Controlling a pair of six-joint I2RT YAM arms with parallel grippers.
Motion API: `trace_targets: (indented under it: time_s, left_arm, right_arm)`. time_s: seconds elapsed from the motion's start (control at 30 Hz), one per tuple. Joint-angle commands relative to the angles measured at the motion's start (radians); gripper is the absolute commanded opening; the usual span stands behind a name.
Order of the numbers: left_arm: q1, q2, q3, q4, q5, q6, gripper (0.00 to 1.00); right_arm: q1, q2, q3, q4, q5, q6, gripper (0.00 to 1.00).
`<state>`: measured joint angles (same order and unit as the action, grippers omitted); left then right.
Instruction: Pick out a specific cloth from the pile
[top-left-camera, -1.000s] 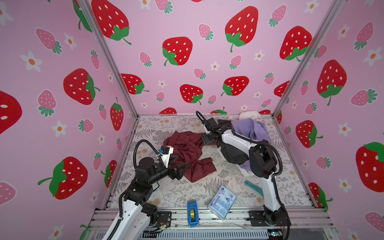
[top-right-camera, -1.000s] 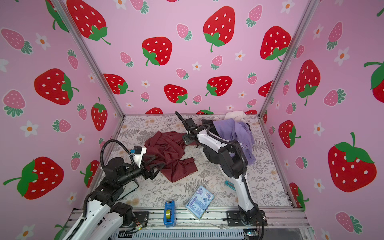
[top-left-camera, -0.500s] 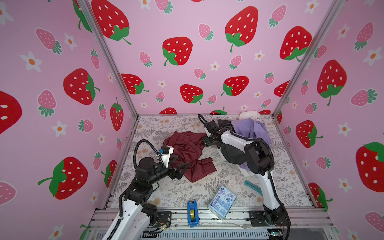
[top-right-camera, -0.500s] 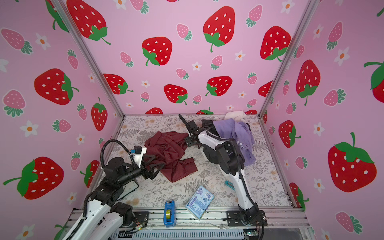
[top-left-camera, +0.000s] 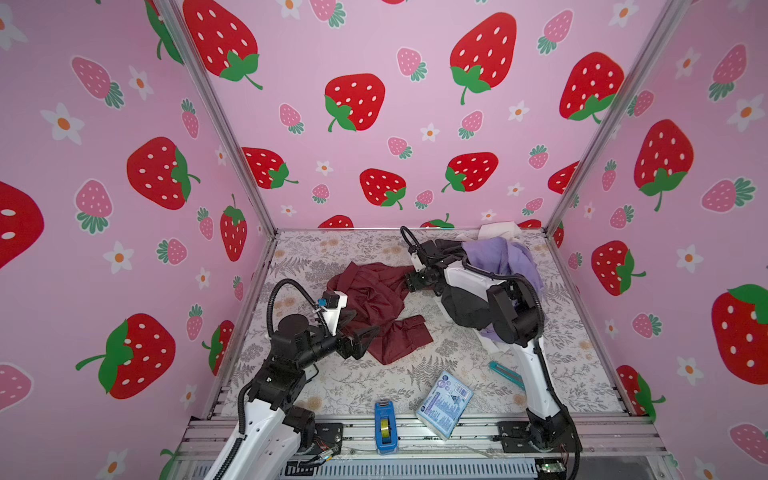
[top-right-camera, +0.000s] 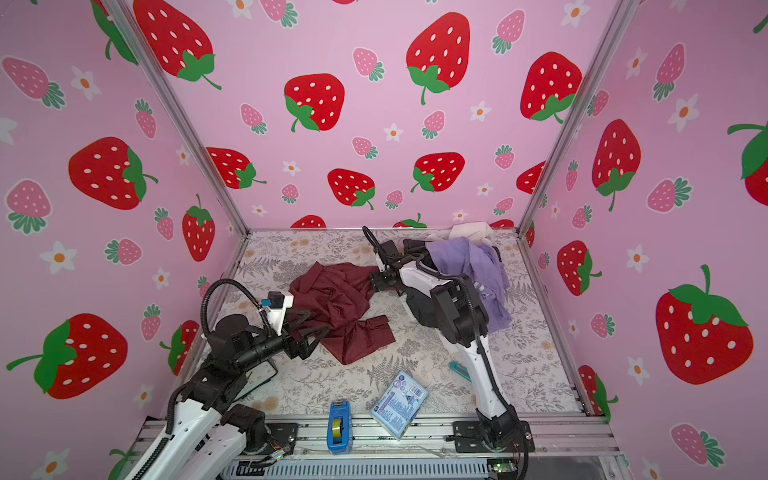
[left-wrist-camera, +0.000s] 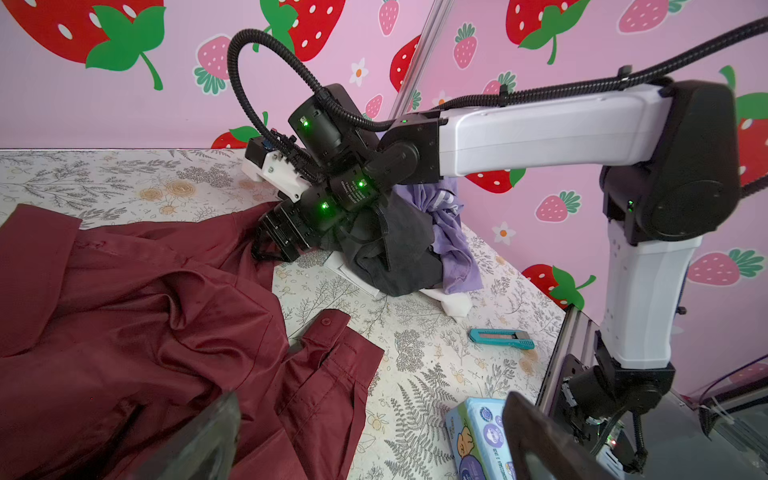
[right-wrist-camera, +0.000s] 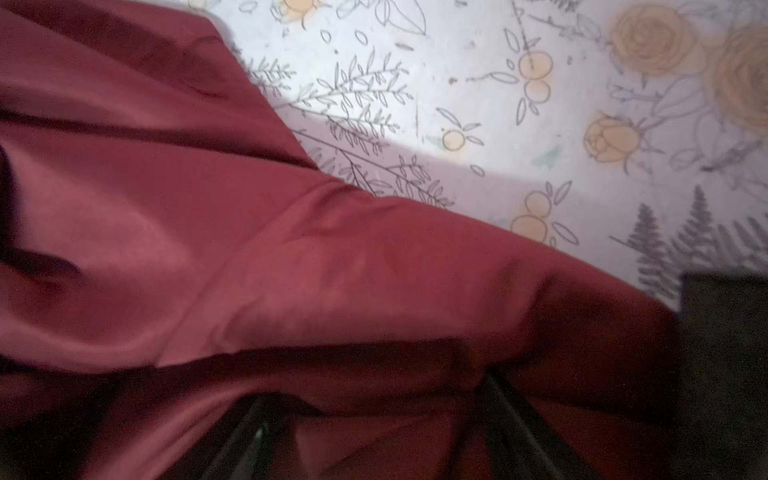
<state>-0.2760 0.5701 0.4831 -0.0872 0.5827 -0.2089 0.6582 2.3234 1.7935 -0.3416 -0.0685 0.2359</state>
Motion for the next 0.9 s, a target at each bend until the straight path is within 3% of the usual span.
trace_targets:
  time_s: [0.0,0.2,0.37,0.87]
  left_arm:
    - [-0.006,-0.008,0.008,-0.004,-0.004,0.013,0.99]
    - [-0.006,-0.007,0.008,-0.005,-0.006,0.013,0.99]
    - [-0.006,-0.007,0.006,-0.004,-0.006,0.012,0.99]
    - [-0.008,-0.018,0.005,-0.004,-0.006,0.009,0.99]
  right_arm:
    - [-0.002,0.055,0.009,-0.033,-0.045,0.016,0.68]
    - [-0.002,0.062,-0.008,-0.024,-0.06,0.024,0.35]
    - [-0.002,0.056,-0.009,-0.025,-0.084,0.03,0.0]
    - [0.021,-0.192,-0.071,0.084,-0.119,0.028,0.0]
